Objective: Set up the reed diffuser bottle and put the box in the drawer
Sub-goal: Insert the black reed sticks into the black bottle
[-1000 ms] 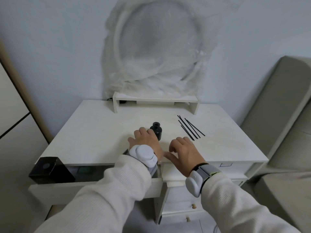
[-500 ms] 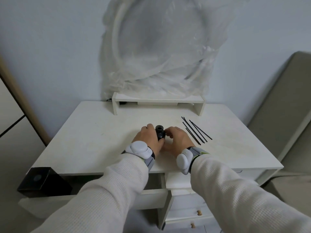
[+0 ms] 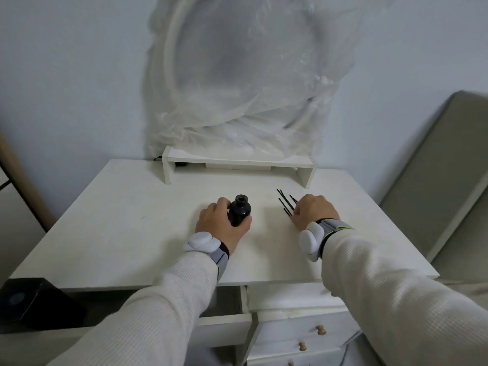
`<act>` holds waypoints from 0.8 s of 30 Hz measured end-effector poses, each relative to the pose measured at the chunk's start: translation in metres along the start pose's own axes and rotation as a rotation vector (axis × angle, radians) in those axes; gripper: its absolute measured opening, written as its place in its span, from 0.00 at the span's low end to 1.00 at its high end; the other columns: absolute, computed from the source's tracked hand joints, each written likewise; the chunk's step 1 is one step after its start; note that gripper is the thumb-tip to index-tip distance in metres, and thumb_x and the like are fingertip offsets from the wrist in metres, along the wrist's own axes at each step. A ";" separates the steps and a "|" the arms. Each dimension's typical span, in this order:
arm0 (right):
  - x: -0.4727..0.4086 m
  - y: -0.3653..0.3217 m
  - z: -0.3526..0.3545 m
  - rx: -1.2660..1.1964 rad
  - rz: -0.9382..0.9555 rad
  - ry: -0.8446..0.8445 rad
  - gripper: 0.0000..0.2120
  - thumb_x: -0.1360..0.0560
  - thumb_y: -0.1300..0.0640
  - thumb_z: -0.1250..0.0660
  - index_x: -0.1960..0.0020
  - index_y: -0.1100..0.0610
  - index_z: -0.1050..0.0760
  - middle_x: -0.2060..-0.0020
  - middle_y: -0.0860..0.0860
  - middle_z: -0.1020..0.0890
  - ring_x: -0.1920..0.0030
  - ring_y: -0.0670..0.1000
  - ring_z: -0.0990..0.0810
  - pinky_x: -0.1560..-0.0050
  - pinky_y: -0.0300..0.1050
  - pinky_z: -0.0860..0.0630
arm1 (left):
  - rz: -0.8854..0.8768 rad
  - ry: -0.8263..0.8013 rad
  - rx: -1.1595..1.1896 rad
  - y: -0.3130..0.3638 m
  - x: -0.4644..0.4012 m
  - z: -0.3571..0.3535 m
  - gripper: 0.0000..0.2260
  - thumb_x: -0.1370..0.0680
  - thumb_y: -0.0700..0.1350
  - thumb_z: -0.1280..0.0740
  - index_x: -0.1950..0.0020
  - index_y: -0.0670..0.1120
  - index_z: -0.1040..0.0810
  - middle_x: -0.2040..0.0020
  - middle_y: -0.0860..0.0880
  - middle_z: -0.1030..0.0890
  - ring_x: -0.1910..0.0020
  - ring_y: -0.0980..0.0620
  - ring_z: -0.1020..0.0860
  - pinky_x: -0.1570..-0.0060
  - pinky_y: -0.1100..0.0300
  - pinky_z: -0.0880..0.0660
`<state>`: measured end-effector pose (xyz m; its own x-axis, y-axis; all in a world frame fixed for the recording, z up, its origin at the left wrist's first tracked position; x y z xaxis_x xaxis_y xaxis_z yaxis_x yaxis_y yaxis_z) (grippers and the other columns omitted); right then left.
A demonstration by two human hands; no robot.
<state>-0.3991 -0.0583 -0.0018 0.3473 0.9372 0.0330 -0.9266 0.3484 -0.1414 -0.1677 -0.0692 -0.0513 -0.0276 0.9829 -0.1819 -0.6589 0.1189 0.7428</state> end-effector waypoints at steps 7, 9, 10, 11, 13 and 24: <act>-0.010 -0.007 0.002 0.115 -0.033 -0.097 0.03 0.26 0.61 0.36 0.56 0.56 0.30 0.57 0.53 0.27 0.56 0.57 0.26 0.54 0.46 0.28 | 0.041 0.021 0.111 -0.009 -0.001 0.000 0.19 0.33 0.63 0.29 0.51 0.54 0.27 0.56 0.52 0.22 0.51 0.47 0.23 0.49 0.48 0.23; -0.010 -0.012 0.003 0.133 -0.028 -0.120 0.07 0.27 0.62 0.36 0.62 0.57 0.32 0.58 0.53 0.27 0.56 0.57 0.25 0.55 0.45 0.29 | 0.043 0.018 0.114 -0.010 -0.001 -0.001 0.19 0.33 0.63 0.28 0.50 0.53 0.26 0.56 0.52 0.23 0.51 0.47 0.23 0.49 0.49 0.23; -0.010 -0.014 0.002 0.139 -0.024 -0.129 0.09 0.27 0.61 0.35 0.63 0.56 0.33 0.58 0.53 0.26 0.56 0.57 0.25 0.55 0.45 0.29 | 0.040 0.017 0.114 -0.011 -0.002 -0.001 0.19 0.33 0.63 0.29 0.50 0.54 0.26 0.56 0.52 0.23 0.51 0.47 0.23 0.49 0.49 0.23; -0.010 -0.014 0.003 0.149 -0.019 -0.131 0.10 0.28 0.61 0.34 0.64 0.55 0.34 0.58 0.53 0.26 0.56 0.57 0.24 0.55 0.45 0.29 | 0.031 0.017 0.108 -0.010 -0.002 -0.002 0.19 0.33 0.64 0.29 0.50 0.54 0.26 0.56 0.52 0.23 0.51 0.48 0.24 0.49 0.49 0.23; -0.008 -0.019 0.002 0.194 0.006 -0.131 0.09 0.28 0.59 0.34 0.63 0.55 0.34 0.58 0.52 0.26 0.55 0.57 0.24 0.55 0.45 0.28 | 0.019 0.018 0.093 -0.009 -0.002 -0.003 0.19 0.32 0.64 0.30 0.49 0.54 0.26 0.56 0.52 0.23 0.51 0.48 0.24 0.49 0.49 0.23; -0.001 -0.037 0.044 -0.234 0.032 0.020 0.07 0.33 0.52 0.27 0.63 0.55 0.21 0.65 0.52 0.16 0.64 0.52 0.19 0.62 0.41 0.24 | -0.005 0.025 0.060 -0.011 -0.005 -0.005 0.20 0.30 0.63 0.29 0.44 0.53 0.24 0.55 0.51 0.24 0.50 0.47 0.25 0.50 0.51 0.24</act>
<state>-0.3713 -0.0714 0.0467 0.3232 0.9463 0.0054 -0.8794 0.3024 -0.3676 -0.1637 -0.0761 -0.0619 -0.0438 0.9785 -0.2017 -0.6133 0.1331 0.7786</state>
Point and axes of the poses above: each hand's wrist, its own x-axis away from the middle knuckle, its own z-axis out of the back of the hand, y = z × x, the point moved 7 cm from there along -x, towards the middle knuckle
